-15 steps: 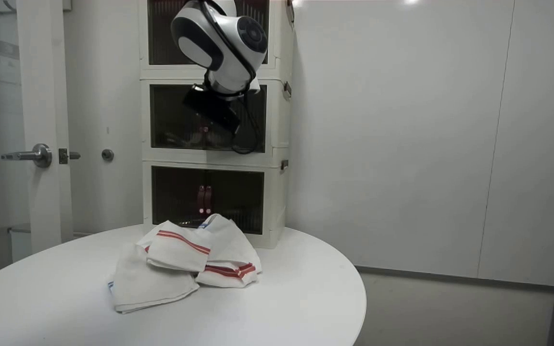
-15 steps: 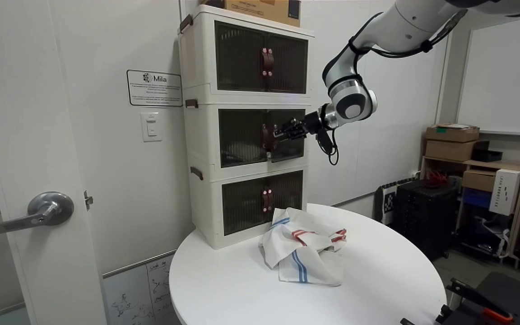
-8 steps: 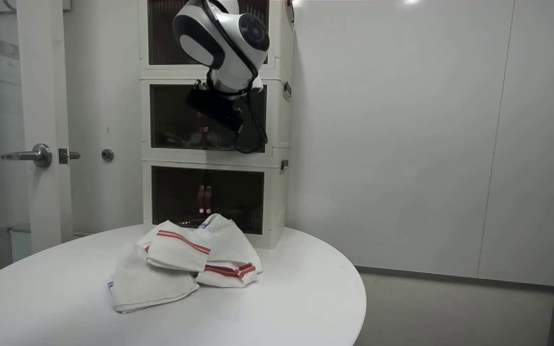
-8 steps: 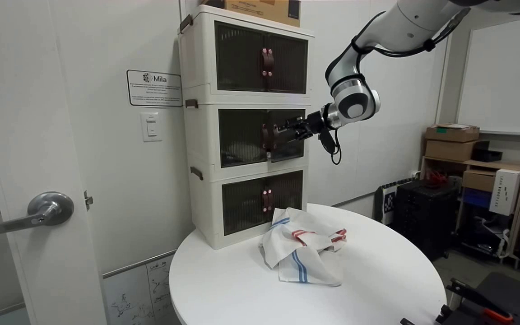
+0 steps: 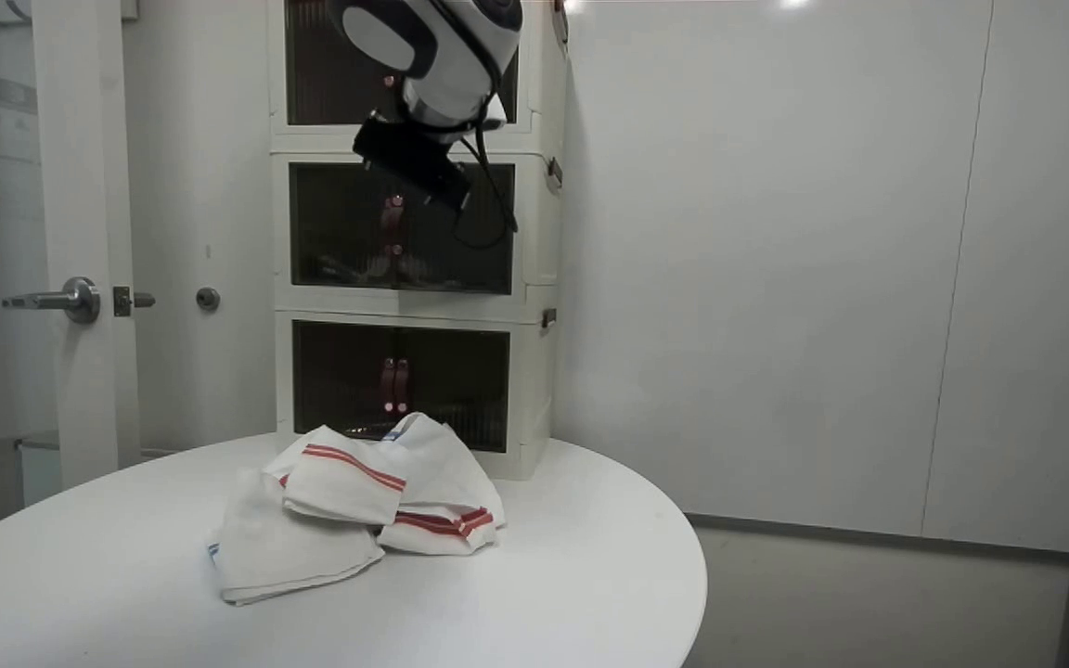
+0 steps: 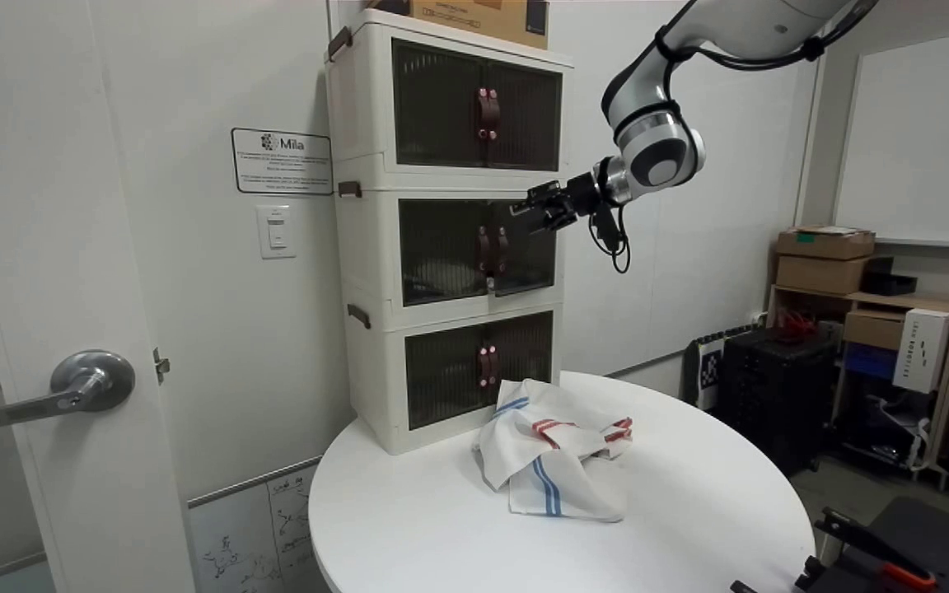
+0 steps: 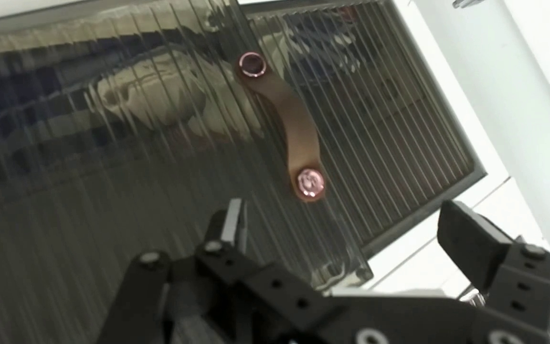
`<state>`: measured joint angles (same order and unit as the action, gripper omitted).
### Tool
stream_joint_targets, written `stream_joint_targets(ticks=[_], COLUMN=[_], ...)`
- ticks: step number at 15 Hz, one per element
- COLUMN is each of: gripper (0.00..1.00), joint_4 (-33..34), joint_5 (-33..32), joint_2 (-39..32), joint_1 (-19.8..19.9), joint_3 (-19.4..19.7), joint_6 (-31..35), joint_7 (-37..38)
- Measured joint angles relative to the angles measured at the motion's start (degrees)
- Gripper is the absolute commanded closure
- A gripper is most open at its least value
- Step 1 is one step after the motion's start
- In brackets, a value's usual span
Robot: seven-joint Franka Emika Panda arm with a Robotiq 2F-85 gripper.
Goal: Open the doors of the second shelf of the cabinet
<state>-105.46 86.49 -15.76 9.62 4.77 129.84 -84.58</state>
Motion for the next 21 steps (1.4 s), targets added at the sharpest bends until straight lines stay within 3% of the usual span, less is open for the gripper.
stream_joint_targets(ticks=[3, 7, 11, 16, 21], gripper=[0.00, 0.00, 0.00, 0.00, 0.00], joint_4=[-0.77, -0.04, 5.76, 16.15, 26.39], joint_5=[-6.58, -17.09, -28.17, -43.30, -55.42], joint_2=[3.62, 8.81, 11.56, 10.15, 2.28], joint_1=[0.08, 0.73, 0.28, -2.65, -5.43], joint_3=[0.93, 2.37, 2.58, 0.55, -2.65], joint_6=[-3.57, -17.12, -26.82, -29.83, -34.20], joint_7=[6.28, 16.89, 31.86, 49.53, 62.29])
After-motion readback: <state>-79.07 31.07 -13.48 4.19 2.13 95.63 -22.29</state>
